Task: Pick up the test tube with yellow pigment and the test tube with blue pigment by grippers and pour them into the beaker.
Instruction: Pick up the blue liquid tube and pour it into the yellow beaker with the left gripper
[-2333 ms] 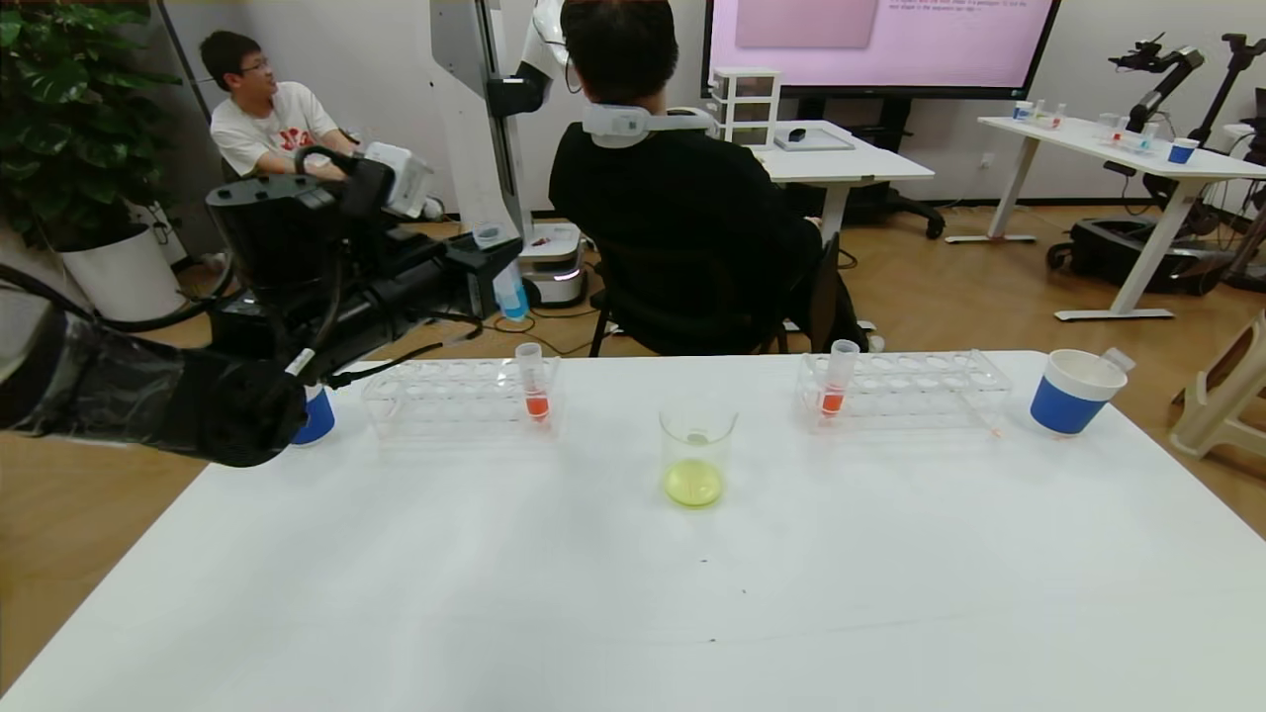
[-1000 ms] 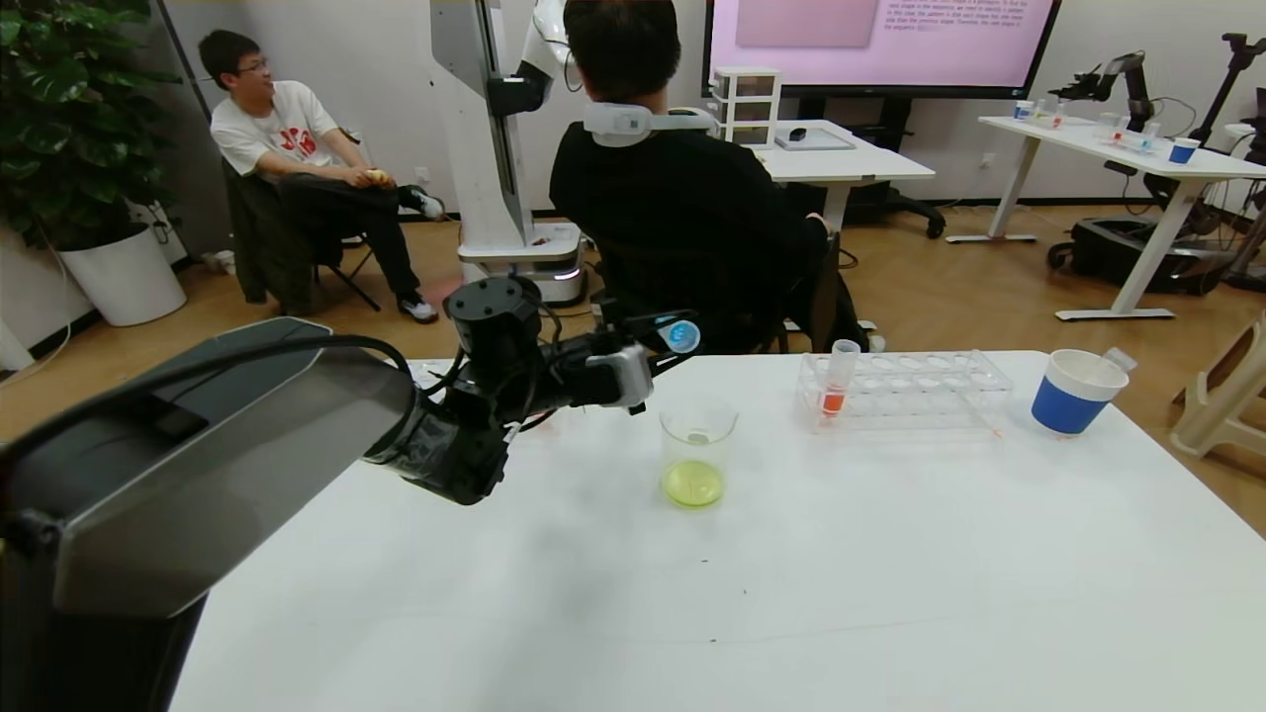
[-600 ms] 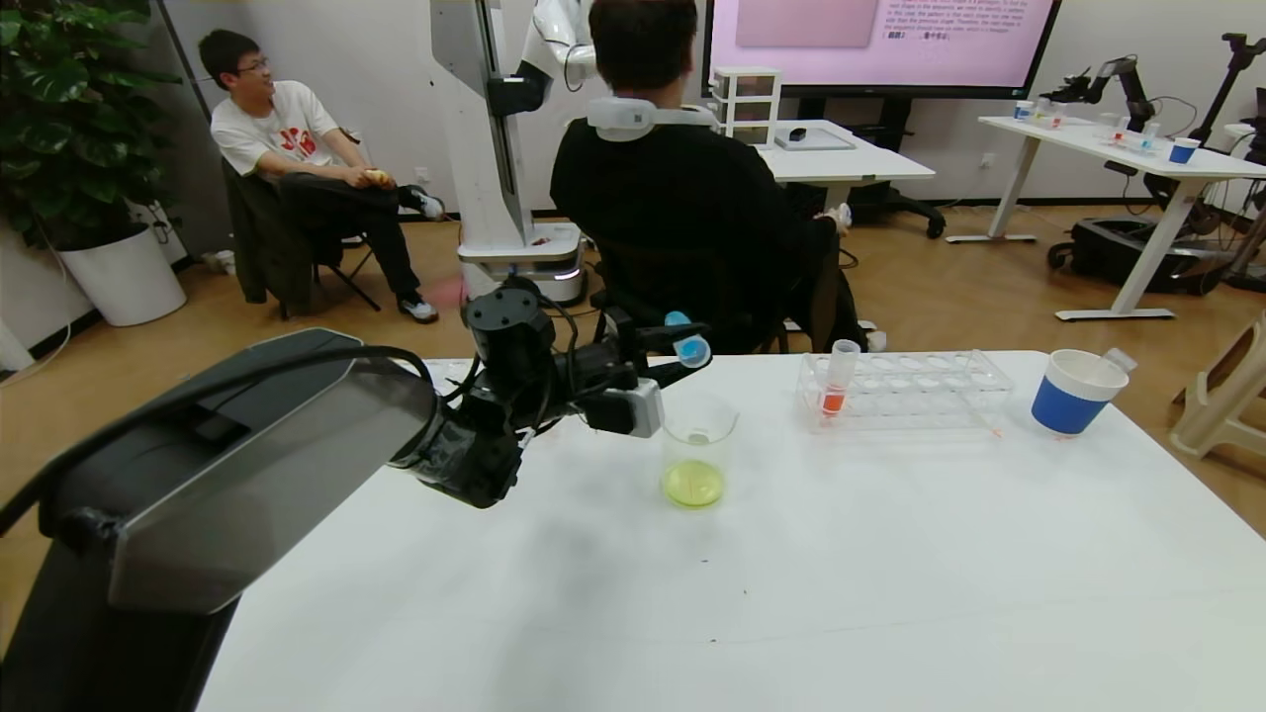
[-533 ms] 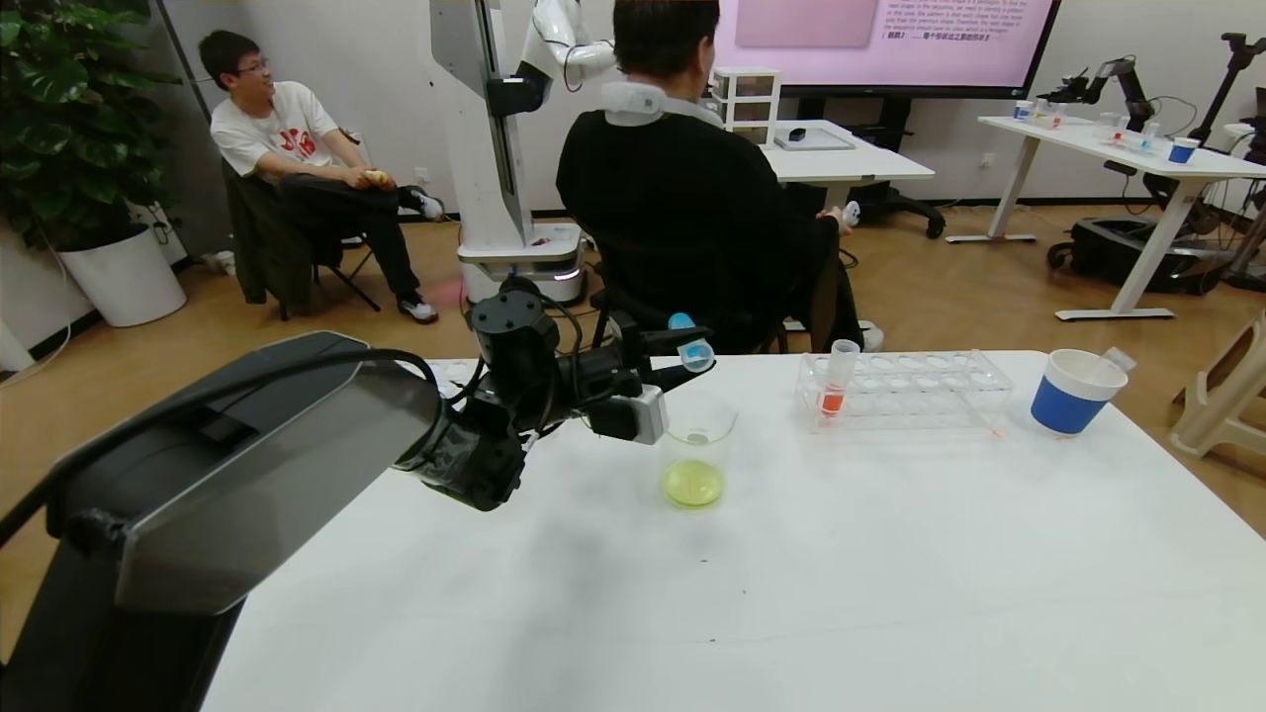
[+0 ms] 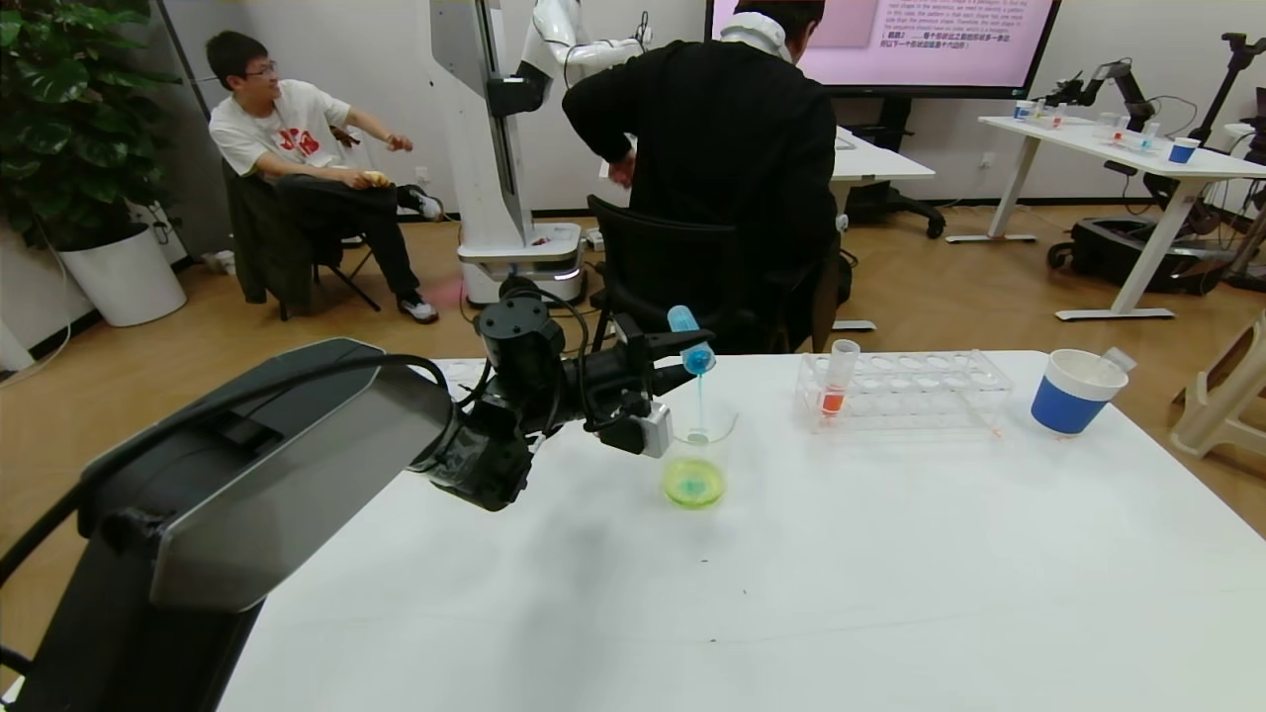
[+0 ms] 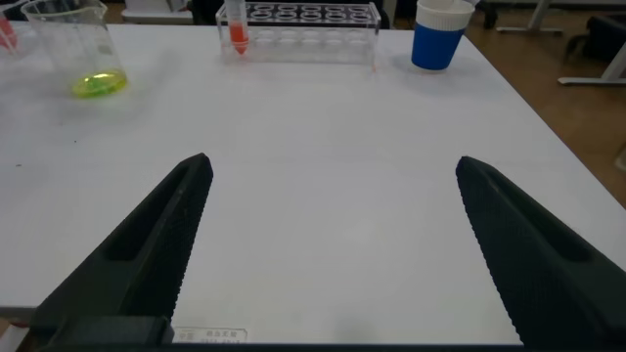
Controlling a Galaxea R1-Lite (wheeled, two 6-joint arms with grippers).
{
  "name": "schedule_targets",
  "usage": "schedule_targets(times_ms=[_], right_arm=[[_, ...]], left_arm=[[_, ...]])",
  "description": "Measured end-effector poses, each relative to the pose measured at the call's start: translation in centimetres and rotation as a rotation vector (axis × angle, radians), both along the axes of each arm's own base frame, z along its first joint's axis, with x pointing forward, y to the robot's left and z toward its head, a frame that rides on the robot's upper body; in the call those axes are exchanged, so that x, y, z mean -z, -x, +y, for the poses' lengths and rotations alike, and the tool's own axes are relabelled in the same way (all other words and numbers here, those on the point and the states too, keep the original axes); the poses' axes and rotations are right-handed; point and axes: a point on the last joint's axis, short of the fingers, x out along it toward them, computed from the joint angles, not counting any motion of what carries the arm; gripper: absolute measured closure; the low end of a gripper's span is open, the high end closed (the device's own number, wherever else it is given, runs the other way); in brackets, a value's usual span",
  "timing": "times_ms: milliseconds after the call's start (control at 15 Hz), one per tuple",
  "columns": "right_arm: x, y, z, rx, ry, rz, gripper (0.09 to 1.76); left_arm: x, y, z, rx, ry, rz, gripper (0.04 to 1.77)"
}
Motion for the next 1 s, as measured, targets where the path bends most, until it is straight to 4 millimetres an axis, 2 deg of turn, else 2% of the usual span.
schedule_targets(times_ms=[1000], right_arm=[[0.00,0.00,0.00,0.000,0.000,0.000,0.11]], left_arm=[[0.47,-0.29,0.56,-0.072,-0.110,-0.271,1.31]])
